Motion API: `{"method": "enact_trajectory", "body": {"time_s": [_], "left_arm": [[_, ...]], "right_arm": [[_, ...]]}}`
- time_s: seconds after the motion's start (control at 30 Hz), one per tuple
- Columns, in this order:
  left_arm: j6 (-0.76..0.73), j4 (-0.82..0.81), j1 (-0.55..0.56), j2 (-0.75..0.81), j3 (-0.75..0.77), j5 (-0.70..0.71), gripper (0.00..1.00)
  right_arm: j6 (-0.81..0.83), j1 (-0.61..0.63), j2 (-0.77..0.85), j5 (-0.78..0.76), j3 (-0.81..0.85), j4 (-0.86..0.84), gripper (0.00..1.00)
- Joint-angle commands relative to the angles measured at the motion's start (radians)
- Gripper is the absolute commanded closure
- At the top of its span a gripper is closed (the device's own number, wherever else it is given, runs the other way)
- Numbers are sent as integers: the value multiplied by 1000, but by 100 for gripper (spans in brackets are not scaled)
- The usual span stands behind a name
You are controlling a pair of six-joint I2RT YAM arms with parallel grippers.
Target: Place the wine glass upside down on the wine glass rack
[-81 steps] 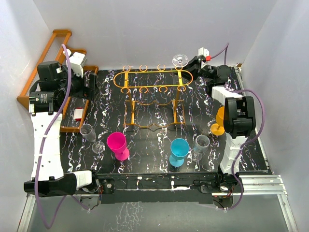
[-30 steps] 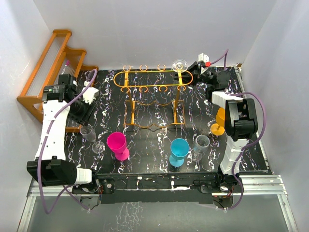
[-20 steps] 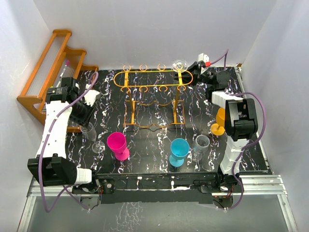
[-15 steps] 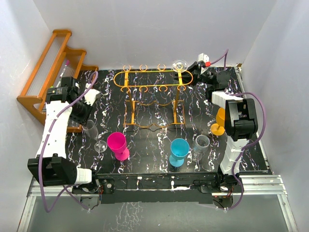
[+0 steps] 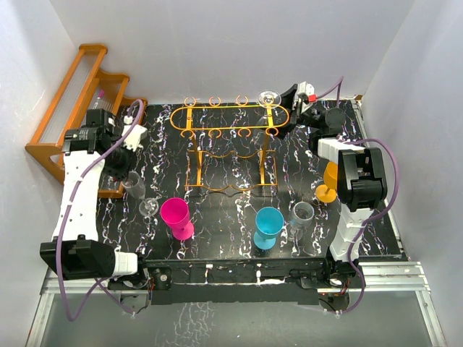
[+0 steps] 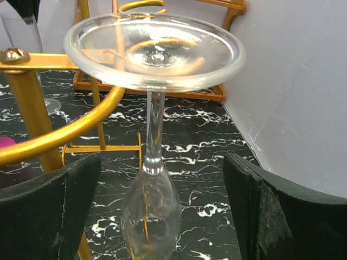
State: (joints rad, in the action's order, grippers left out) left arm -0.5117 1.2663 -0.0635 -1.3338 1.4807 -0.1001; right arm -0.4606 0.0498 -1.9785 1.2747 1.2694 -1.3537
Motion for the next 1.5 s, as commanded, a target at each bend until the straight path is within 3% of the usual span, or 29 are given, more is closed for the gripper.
{"method": "enact_trajectory", "body": {"time_s": [0.0, 0.33, 0.5, 0.77, 0.9, 1.07, 1.17, 1.23, 1.3, 1.33, 1.4, 1.47], "left_arm": [[18, 41, -6, 6, 139, -18, 100], [53, -17, -6, -30, 428, -11, 100], [47, -270, -5, 37, 449, -3, 100], [46, -728, -6, 150, 388, 11, 100], [76, -994, -5, 244, 250, -36, 100], [216, -1186, -6, 332, 113, -150, 100], [312, -1364, -5, 414, -23, -200, 100], [378, -1409, -6, 431, -50, -234, 100], [453, -1451, -5, 435, -68, -247, 100], [494, -1480, -5, 439, -85, -249, 100], [580, -1532, -5, 443, -109, -249, 100], [680, -1581, -4, 447, -136, -249, 100]], "right_arm": [[16, -15, 54, -31, -14, -73, 2], [-33, -45, 82, -144, -67, -168, 2], [27, -100, 161, -351, -177, -122, 2], [377, -102, 375, -751, -176, 511, 2], [388, -101, 447, -988, -159, 670, 2], [344, -90, 561, -1195, -22, 968, 2], [324, -70, 614, -1214, 145, 1247, 2], [329, -59, 663, -1071, 193, 1289, 2], [224, -58, 721, -960, 203, 1242, 2], [51, -58, 753, -923, 170, 1154, 2], [-282, -56, 791, -779, 57, 836, 2], [-567, 50, 787, -757, -54, 539, 2]]}}
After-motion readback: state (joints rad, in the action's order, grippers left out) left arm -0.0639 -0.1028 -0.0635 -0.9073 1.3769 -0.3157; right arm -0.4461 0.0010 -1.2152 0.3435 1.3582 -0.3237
